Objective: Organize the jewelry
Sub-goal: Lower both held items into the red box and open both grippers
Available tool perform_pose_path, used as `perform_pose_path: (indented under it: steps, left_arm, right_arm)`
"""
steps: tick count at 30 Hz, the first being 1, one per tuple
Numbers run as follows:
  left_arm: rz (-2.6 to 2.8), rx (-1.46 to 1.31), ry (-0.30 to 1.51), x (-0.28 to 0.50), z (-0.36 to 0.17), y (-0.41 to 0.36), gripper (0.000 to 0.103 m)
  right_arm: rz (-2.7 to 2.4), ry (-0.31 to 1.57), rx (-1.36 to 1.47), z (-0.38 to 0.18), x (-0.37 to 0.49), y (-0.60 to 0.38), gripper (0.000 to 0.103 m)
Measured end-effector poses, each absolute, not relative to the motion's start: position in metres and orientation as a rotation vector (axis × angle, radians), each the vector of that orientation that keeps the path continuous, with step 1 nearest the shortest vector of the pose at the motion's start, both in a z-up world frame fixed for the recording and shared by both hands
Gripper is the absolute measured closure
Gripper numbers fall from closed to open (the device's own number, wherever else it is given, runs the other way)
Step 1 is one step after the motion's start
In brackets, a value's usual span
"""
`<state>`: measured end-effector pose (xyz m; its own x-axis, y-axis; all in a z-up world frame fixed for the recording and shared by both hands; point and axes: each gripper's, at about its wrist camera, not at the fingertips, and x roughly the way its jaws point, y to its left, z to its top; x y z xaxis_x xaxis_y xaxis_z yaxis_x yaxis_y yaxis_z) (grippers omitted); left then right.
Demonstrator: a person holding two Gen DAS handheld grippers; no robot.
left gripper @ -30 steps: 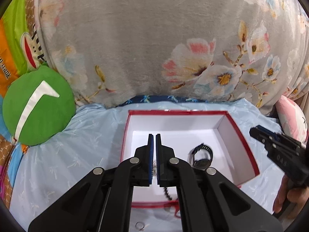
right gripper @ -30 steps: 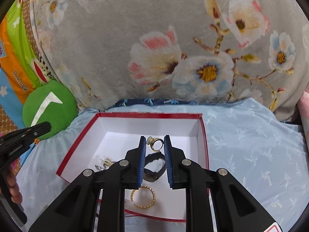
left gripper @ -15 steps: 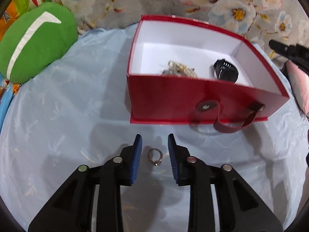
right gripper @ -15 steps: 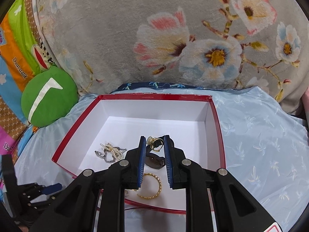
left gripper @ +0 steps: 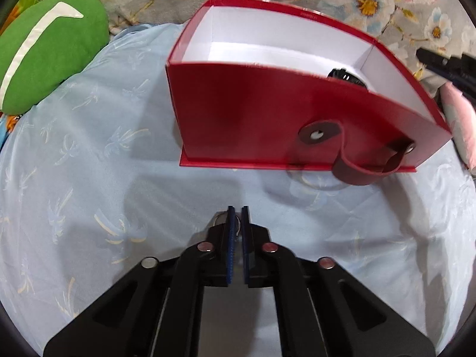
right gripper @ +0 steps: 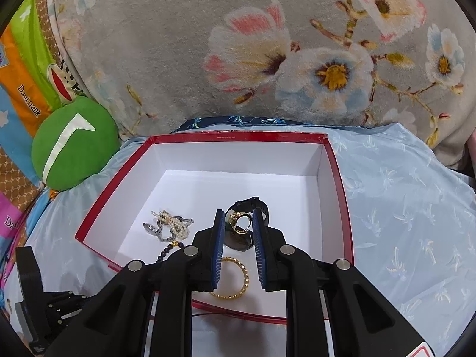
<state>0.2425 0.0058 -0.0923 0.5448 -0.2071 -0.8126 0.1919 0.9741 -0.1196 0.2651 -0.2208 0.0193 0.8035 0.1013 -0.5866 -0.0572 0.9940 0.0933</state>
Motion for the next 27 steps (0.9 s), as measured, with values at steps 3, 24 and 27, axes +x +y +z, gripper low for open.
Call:
perform_pose_path:
  steps: [3, 24, 27]
  left_arm:
    - [-0.244, -0.048, 0.925, 0.237, -0.074, 0.013, 0.102]
    - [-0.195, 0.027, 0.681, 0.33, 0.028, -0.035, 0.102]
    - [-0.201, 0.025, 0.714, 0.349, 0.014, -0.047, 0.102]
  right_arm:
    - [0.085, 0.632, 0.07, 0.02, 0.265, -0.221, 0.086]
    - [0.071, 0.63, 0.052, 0.023, 0.287, -0.217, 0.085]
    - [0.058, 0.644, 0.057, 0.015, 0.295, -0.221, 0.085]
